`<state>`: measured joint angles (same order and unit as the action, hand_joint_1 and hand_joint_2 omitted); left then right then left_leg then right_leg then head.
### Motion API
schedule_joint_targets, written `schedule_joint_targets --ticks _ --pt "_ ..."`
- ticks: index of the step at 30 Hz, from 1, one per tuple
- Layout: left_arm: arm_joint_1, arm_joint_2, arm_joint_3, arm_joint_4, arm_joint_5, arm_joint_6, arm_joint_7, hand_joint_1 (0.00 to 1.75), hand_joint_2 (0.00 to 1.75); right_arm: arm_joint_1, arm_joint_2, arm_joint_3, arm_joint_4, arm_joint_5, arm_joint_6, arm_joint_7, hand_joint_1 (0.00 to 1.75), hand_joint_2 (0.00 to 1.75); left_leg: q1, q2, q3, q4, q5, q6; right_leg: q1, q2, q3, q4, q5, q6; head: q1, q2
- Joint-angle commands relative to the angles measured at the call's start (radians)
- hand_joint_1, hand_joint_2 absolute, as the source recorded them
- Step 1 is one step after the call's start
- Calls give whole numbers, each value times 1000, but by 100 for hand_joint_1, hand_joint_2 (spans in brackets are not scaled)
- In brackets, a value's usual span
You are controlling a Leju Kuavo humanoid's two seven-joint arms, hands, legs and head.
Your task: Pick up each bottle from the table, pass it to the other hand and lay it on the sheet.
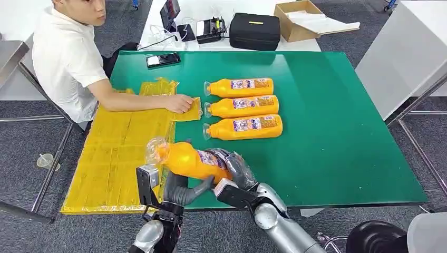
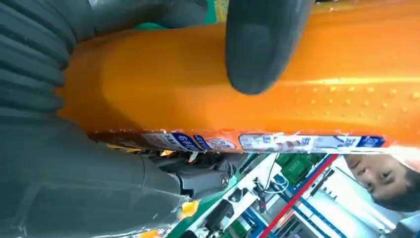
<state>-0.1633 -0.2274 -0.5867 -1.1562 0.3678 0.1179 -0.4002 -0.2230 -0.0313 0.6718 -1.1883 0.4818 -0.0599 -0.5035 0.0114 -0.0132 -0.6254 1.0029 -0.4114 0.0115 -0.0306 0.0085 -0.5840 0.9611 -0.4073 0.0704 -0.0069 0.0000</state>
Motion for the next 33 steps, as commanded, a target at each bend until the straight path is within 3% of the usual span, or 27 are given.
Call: schedule_joint_targets --ticks 1,8,9,10,11,12,13,14,27,30,33 --pt "-38 2 8 41 47 -31 3 0 175 -55 -2 98 94 -9 -9 -5 175 175 1 3 6 1 -3 0 2 1 6 0 -2 -5 0 0" --pt "-36 4 15 20 124 -93 -3 0 175 -65 5 115 97 -66 33 -35 175 175 0 1 1 0 0 0 0 0 1 0 0 -2 0 0" --pt "-33 5 15 9 134 -105 -14 101 175 -65 6 117 97 -71 36 -36 175 175 0 2 3 1 -2 0 1 1 3 0 -1 -4 0 0" --pt "-34 8 10 5 131 -113 -25 175 175 -65 5 119 98 -71 36 -36 175 175 0 2 2 0 -1 0 1 0 2 0 -1 -3 0 0" --pt "-32 9 8 -4 131 -114 -26 175 175 -66 6 120 100 -71 37 -36 175 175 0 2 3 1 -2 0 1 0 3 0 -1 -4 0 0" --pt "-28 13 4 -19 129 -118 -30 175 175 -65 7 119 103 -74 39 -37 148 175 0 2 3 0 -1 0 1 0 2 0 -1 -3 0 0" --pt "-25 16 -1 -33 126 -125 -39 175 175 -60 10 114 101 -81 36 -41 21 175 1 2 4 1 -2 0 1 0 4 0 -2 -4 0 0" --pt "-19 18 -1 -47 127 -128 -49 175 175 -53 15 107 98 -89 31 -46 0 175 0 2 3 0 -2 0 1 0 3 0 -1 -3 0 0" --pt "20 30 39 -129 108 -55 -78 175 175 24 48 60 77 -118 -16 -50 0 175 1 1 4 0 -2 0 1 -1 3 0 -2 -4 0 0" --pt "40 30 70 -171 88 10 -100 175 175 71 66 8 62 -131 -92 -56 0 175 1 2 4 0 -2 0 1 0 4 0 -2 -4 0 0" --pt "52 21 107 -209 5 177 -133 175 175 128 69 -24 32 -100 -206 -93 0 175 0 1 4 0 -2 0 1 -1 3 0 -2 -4 0 0"
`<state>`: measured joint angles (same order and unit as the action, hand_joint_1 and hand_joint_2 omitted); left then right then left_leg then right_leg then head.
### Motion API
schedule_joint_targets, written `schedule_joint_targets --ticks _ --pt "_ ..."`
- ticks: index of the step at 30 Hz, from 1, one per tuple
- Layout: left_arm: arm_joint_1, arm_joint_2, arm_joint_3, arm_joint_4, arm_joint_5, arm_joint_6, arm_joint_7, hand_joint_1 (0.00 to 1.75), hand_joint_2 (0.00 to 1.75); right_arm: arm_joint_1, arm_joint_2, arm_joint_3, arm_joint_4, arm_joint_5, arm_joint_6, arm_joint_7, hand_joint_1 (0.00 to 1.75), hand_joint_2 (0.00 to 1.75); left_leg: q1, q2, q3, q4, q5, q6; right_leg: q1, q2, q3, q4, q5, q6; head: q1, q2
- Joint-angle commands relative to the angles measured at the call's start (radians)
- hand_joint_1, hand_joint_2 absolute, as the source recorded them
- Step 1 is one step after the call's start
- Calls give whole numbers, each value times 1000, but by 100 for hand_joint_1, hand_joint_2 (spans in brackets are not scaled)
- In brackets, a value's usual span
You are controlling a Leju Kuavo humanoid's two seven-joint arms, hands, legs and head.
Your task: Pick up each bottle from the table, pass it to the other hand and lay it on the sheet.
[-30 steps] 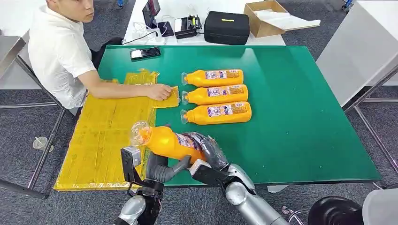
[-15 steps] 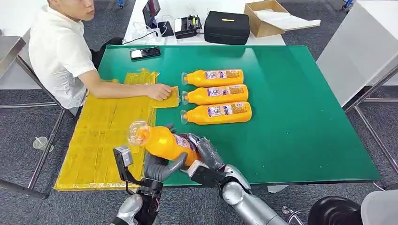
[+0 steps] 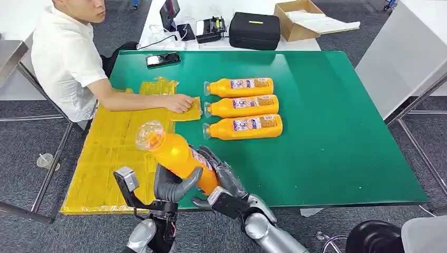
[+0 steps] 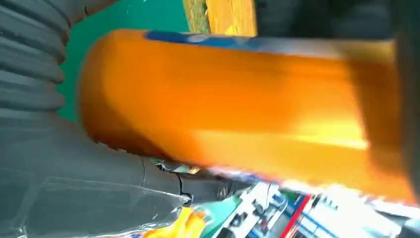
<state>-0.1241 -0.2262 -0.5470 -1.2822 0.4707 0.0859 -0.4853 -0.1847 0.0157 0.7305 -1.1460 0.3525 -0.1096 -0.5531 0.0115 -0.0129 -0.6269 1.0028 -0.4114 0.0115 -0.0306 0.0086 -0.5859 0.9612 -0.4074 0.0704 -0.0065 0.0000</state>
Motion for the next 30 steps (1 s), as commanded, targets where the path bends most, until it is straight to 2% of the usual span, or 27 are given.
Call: schedule_joint_targets --ticks 1,3,4,5,6,7,9,10,11,12,13,14,15,16,18,21,24,25,26,27,30 --pt "0 31 58 -73 -203 319 -77 175 175 107 26 -94 -18 45 -202 -63 0 175 1 0 6 0 -3 0 2 -2 6 0 -3 -5 0 0" --pt "-38 44 57 7 -475 597 -127 175 175 125 37 -112 -27 70 -273 -93 0 175 0 -1 4 0 -2 0 1 -2 5 0 -2 -4 0 0" --pt "-46 37 85 35 -523 609 -140 175 175 129 46 -122 -31 76 -301 -101 0 175 1 -1 7 0 -3 0 2 -3 7 0 -3 -5 0 0" --pt "-29 -47 274 69 -771 612 -188 175 175 127 63 -135 -30 71 -322 -110 0 175 0 0 4 -1 -1 0 1 -1 5 -1 -2 -4 0 0" --pt "-33 -46 289 76 -792 612 -183 175 175 124 68 -138 -32 68 -321 -109 0 175 0 0 5 -1 -2 0 1 -1 5 0 -2 -4 0 0" --pt "-31 -68 363 81 -953 612 -169 175 175 123 75 -150 -32 71 -338 -107 0 175 1 2 6 0 -3 0 2 0 6 0 -2 -5 0 0" --pt "-32 -65 363 84 -952 612 -169 175 175 121 74 -151 -32 70 -337 -107 0 175 1 3 6 1 -3 0 2 1 5 0 -2 -5 0 0" --pt "-25 -112 470 74 -1169 612 -174 175 175 117 77 -159 -27 77 -345 -112 0 175 0 1 4 0 -1 0 1 0 4 0 -1 -3 0 0" --pt "-23 -123 536 42 -1366 612 -147 175 175 110 82 -166 -24 75 -341 -116 0 175 0 2 6 0 -2 0 1 0 6 0 -2 -4 0 0" --pt "-23 -123 536 42 -1366 612 -147 175 175 110 82 -166 -24 75 -341 -116 0 175 1 4 3 0 -1 0 1 2 2 0 0 -3 0 0" --pt "-45 -121 554 78 -1608 612 -44 175 175 102 85 -174 -25 77 -341 -121 0 175 1 7 4 1 -2 0 2 3 3 0 -1 -5 0 0" --pt "-45 -121 554 78 -1608 612 -44 175 175 102 85 -174 -25 77 -341 -121 0 175 0 4 1 0 0 0 1 1 0 0 0 -3 0 0" --pt "-45 -121 554 78 -1608 612 -44 175 175 102 85 -174 -25 77 -341 -121 0 175 1 3 4 0 -1 0 2 -1 3 0 -1 -4 0 0" --pt "-126 -47 476 239 -1768 612 139 169 175 98 90 -190 -32 74 -334 -122 0 175 0 2 3 0 0 0 0 -1 2 0 -1 -3 0 0" --pt "-156 -22 444 271 -1790 612 187 166 175 95 93 -195 -35 74 -331 -122 0 175 0 1 2 -1 1 0 0 -2 2 0 0 -3 0 0" --pt "-156 -22 444 271 -1790 612 187 166 175 95 93 -195 -35 74 -331 -122 0 175 0 0 4 0 1 0 1 -4 4 0 -1 -4 0 0" --pt "-269 41 310 474 -1787 603 343 175 175 93 99 -202 -33 71 -312 -126 0 175 0 2 2 -1 1 0 0 -2 2 0 0 -3 0 0" --pt "-331 69 240 565 -1824 557 405 175 175 91 104 -206 -30 65 -302 -132 0 175 1 -1 4 -1 1 0 1 -4 4 0 -1 -4 0 0" --pt "-364 65 246 616 -1770 468 399 175 175 86 105 -207 -27 64 -298 -133 0 175 0 -2 2 -1 2 0 0 -5 3 0 -1 -3 0 0" --pt "-408 73 225 671 -1741 424 391 175 175 82 107 -209 -24 63 -291 -139 0 0 1 -2 3 -1 2 0 1 -6 4 0 -1 -4 0 0" --pt "-476 78 189 764 -1732 359 415 175 175 80 114 -219 -17 58 -277 -142 0 0 1 -1 2 0 2 0 1 -4 2 1 0 -3 0 0"
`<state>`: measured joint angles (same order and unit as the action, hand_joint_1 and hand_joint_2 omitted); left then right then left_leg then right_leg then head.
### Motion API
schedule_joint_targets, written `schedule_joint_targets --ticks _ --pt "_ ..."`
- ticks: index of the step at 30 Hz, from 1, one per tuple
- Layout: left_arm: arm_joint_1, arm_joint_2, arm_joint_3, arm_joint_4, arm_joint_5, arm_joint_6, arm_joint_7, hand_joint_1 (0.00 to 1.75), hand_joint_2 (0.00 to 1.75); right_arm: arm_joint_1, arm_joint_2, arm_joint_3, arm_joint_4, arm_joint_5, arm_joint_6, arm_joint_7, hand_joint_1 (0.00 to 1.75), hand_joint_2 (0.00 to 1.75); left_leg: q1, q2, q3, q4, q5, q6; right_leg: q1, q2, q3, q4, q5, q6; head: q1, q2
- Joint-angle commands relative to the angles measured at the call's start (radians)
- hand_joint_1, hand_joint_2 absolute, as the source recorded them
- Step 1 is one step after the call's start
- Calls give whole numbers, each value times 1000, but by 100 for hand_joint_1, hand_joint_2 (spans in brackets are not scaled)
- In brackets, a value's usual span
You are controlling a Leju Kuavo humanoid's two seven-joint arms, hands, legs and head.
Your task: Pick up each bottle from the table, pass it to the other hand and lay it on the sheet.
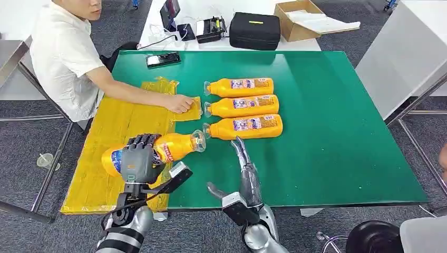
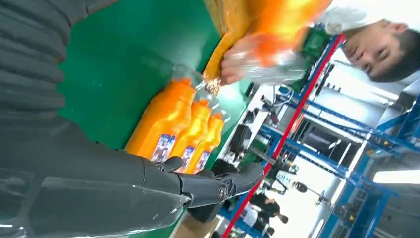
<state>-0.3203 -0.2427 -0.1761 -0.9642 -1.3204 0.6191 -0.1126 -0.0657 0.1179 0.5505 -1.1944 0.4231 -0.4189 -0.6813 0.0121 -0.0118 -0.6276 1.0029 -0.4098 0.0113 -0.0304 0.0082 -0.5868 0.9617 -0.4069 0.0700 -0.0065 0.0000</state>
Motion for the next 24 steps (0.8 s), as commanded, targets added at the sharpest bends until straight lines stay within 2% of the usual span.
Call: schedule_joint_targets --ticks 1,2,3,4,5,7,13,15,18,22,24 --pt "-293 92 -180 467 83 -201 34 173 175 -37 14 -46 34 -16 36 -16 0 0 1 -1 3 0 0 0 1 -3 4 0 -1 -4 0 0" --pt "-301 94 -185 478 84 -208 43 171 175 -35 15 -51 35 -19 32 -17 0 0 0 0 3 0 0 0 1 -1 3 0 0 -3 0 0" --pt "-304 95 -184 481 86 -209 48 150 175 -34 16 -53 36 -21 31 -17 0 0 1 1 3 0 0 0 1 -1 4 1 -1 -3 0 0" --pt "-312 86 -161 500 126 -245 49 73 175 -33 18 -63 43 -29 27 -17 0 0 0 1 3 0 0 0 1 0 3 0 -1 -3 0 0" --pt "-326 84 -154 523 161 -309 31 65 175 -34 18 -65 45 -39 26 -17 0 0 0 2 4 0 -1 0 1 0 4 1 -1 -4 0 0" --pt "-344 91 -152 548 198 -379 13 30 175 -41 16 -63 49 -55 25 -17 0 0 1 1 4 1 -1 0 1 -1 5 1 -2 -4 0 0" --pt "-357 97 -170 561 192 -379 27 31 175 -49 16 -54 58 -62 14 -17 0 0 0 3 4 -1 -1 0 1 2 4 0 0 -3 0 0" --pt "-364 98 -180 570 184 -379 49 2 175 -50 17 -56 60 -74 15 -17 0 0 1 4 7 0 -2 0 2 2 7 1 -2 -5 0 0" --pt "-381 103 -195 585 179 -432 60 0 175 -51 16 -61 71 -72 13 -17 0 0 0 1 2 0 0 0 1 0 3 1 0 -2 0 0" --pt "-381 103 -195 585 179 -432 60 0 175 -51 16 -61 71 -72 13 -17 0 0 0 2 4 0 -1 0 1 1 4 1 -1 -3 0 0" --pt "-390 112 -216 591 171 -477 62 0 175 -51 13 -63 76 -77 10 -17 0 0 0 3 4 0 -1 0 1 2 5 1 -1 -3 0 0"
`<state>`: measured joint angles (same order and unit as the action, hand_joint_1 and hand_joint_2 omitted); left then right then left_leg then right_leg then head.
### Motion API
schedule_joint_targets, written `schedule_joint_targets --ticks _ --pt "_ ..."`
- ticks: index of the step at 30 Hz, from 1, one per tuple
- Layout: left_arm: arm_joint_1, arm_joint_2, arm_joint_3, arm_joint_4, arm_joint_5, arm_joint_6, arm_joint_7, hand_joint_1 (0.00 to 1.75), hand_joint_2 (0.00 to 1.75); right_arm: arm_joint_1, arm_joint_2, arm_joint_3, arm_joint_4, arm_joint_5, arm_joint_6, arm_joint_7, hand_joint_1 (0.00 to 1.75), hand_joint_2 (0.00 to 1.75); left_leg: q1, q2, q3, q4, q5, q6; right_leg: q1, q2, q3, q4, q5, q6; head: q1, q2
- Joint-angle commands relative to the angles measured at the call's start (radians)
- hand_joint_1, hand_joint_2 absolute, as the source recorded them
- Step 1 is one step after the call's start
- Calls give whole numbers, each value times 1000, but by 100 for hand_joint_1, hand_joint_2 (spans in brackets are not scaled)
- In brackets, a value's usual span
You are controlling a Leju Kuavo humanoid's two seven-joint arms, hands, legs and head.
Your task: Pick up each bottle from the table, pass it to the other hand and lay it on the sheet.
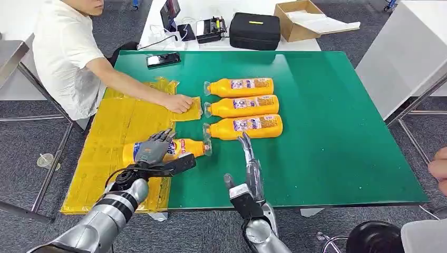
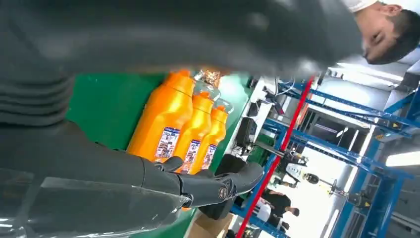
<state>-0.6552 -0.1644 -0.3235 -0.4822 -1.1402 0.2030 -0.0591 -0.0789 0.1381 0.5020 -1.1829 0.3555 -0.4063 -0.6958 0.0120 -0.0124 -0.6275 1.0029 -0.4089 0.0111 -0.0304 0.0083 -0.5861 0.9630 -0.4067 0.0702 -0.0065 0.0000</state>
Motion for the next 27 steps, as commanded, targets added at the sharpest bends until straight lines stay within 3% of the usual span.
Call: schedule_joint_targets --ticks 1,5,11,14,21,27 --pt "-59 38 -75 110 -10 -83 6 0 175 -38 -8 -16 66 -10 -6 -2 0 0 0 2 4 0 -1 0 1 1 3 -1 -1 -3 0 0" --pt "-64 57 -92 103 6 -162 -38 0 175 -39 -17 -16 70 -17 -13 -2 0 0 0 3 5 0 -2 0 1 2 4 0 -1 -4 0 0" --pt "-24 54 -77 -2 101 -76 -137 0 175 -38 -26 -7 69 -14 -28 -2 0 0 0 2 4 -1 -1 0 1 1 3 0 0 -2 0 0" --pt "59 59 -86 -183 203 -38 -205 0 175 -24 -38 -8 57 -6 -56 -2 0 0 0 2 6 -1 -2 0 1 1 5 0 -1 -3 0 0" --pt "264 160 -225 -580 236 13 -168 0 175 26 -48 -70 21 30 -68 -2 0 0 0 4 8 0 -4 0 1 2 6 0 -3 -4 0 0" --pt "281 167 -230 -605 244 13 -164 0 175 30 -50 -75 15 35 -65 -2 0 0 0 2 4 -1 -2 0 0 1 3 0 -1 -3 0 0"
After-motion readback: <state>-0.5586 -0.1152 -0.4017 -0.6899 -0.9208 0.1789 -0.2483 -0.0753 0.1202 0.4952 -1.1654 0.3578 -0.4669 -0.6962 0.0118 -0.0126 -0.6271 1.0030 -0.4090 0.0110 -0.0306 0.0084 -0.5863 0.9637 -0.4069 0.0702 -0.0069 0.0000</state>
